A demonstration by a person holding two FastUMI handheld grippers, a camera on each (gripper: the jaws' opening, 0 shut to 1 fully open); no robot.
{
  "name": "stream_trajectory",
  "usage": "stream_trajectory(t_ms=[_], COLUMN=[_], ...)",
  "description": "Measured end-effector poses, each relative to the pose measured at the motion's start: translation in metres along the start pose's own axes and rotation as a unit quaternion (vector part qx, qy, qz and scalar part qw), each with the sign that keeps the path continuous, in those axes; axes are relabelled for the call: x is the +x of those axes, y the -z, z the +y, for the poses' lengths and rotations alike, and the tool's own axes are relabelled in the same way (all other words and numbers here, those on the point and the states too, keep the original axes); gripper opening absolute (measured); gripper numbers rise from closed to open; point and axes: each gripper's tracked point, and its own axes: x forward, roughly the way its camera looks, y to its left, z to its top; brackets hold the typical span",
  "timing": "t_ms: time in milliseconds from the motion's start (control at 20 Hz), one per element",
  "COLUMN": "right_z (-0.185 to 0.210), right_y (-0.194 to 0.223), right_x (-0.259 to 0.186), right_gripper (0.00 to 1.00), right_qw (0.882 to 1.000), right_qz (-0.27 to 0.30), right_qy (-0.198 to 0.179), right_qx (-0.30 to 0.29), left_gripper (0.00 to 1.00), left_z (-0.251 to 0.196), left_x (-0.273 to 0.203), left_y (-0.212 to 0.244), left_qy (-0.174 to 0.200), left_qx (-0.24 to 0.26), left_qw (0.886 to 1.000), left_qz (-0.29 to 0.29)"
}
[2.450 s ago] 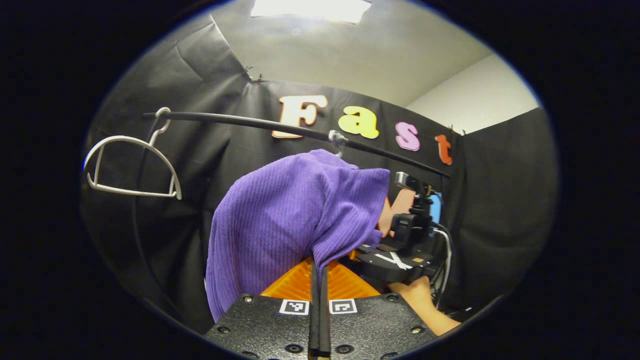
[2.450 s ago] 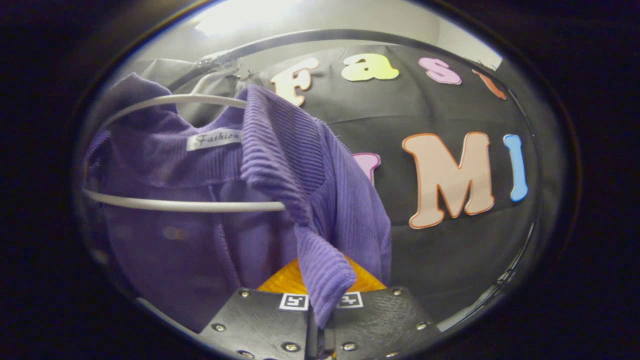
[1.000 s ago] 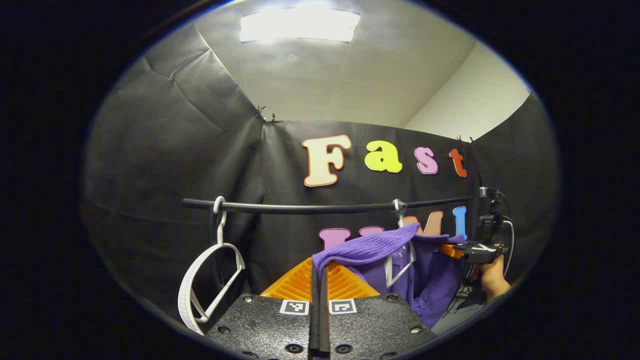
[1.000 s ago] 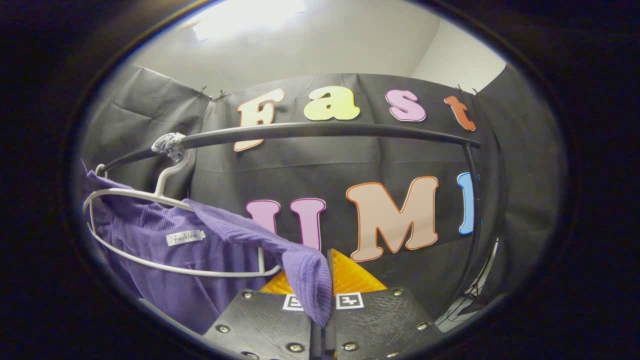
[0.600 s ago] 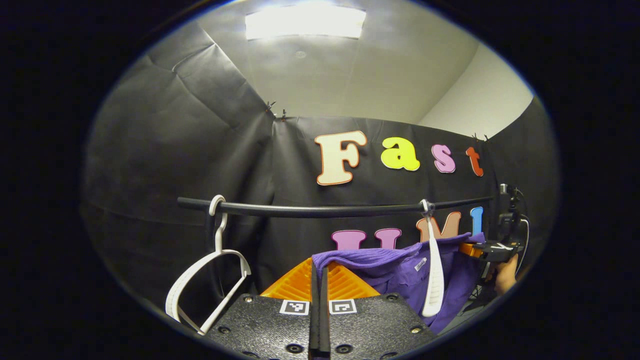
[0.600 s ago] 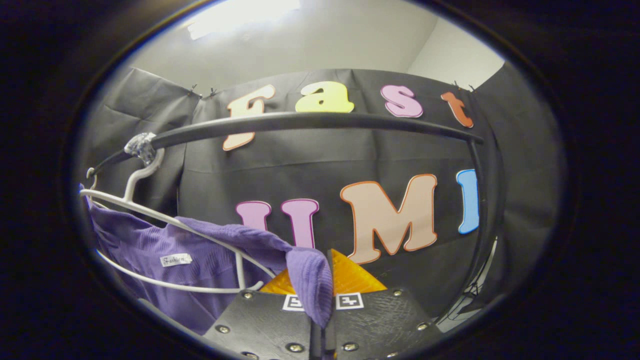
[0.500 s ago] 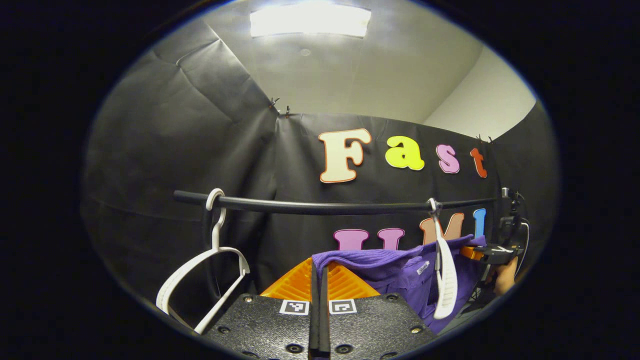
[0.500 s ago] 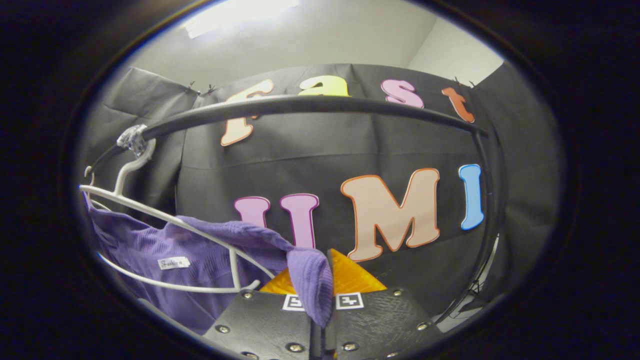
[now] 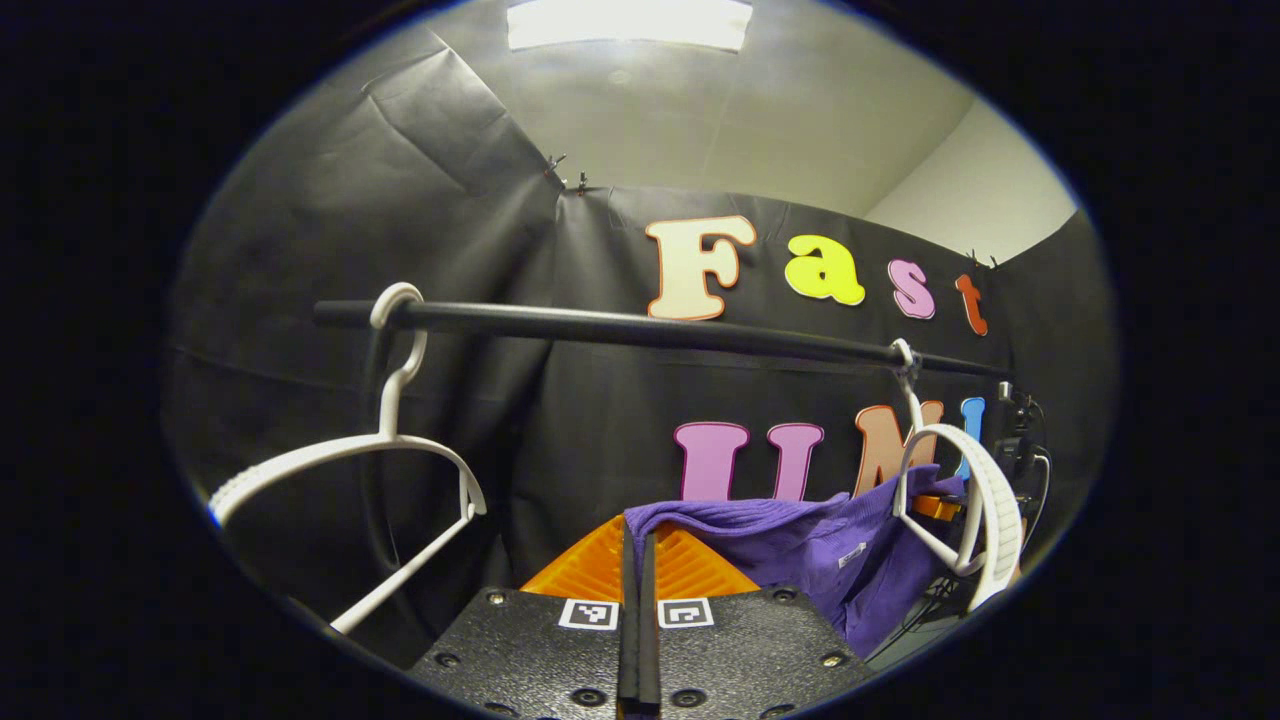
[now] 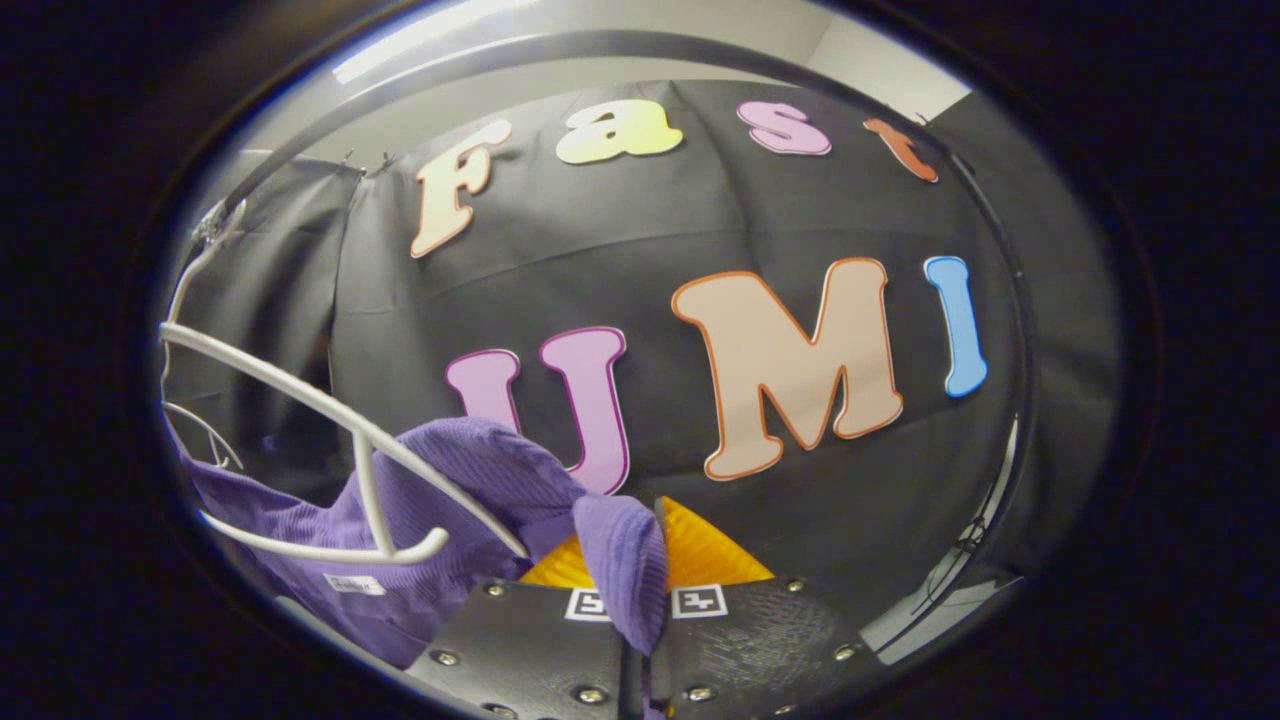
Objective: Grasp the clothes on the hanger with both hands and then place them into the laundry hamper below.
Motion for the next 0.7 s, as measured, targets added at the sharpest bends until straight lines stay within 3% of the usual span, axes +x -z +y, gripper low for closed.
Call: stream_trajectory(t_ms=[250, 700], right_z=[0.005, 0.024], right_y=[0.024, 0.073], right_x=[-0.014, -0.087], right_gripper=[0.08, 0.07], right_qw=[1.0, 0.999], right_qz=[0.01, 0.033], right_qy=[0.0, 0.003], right_qx=[0.023, 0.02], left_gripper=[0.0, 0.0], left_z=[-0.003, 0.0], left_x=[-0.001, -0.026], left_y=[0.032, 0.072], left_qy=[0.003, -0.018], left_qx=[-0.001, -0.02], left_qw=[1.0, 0.999], left_qz=[0.023, 0.034])
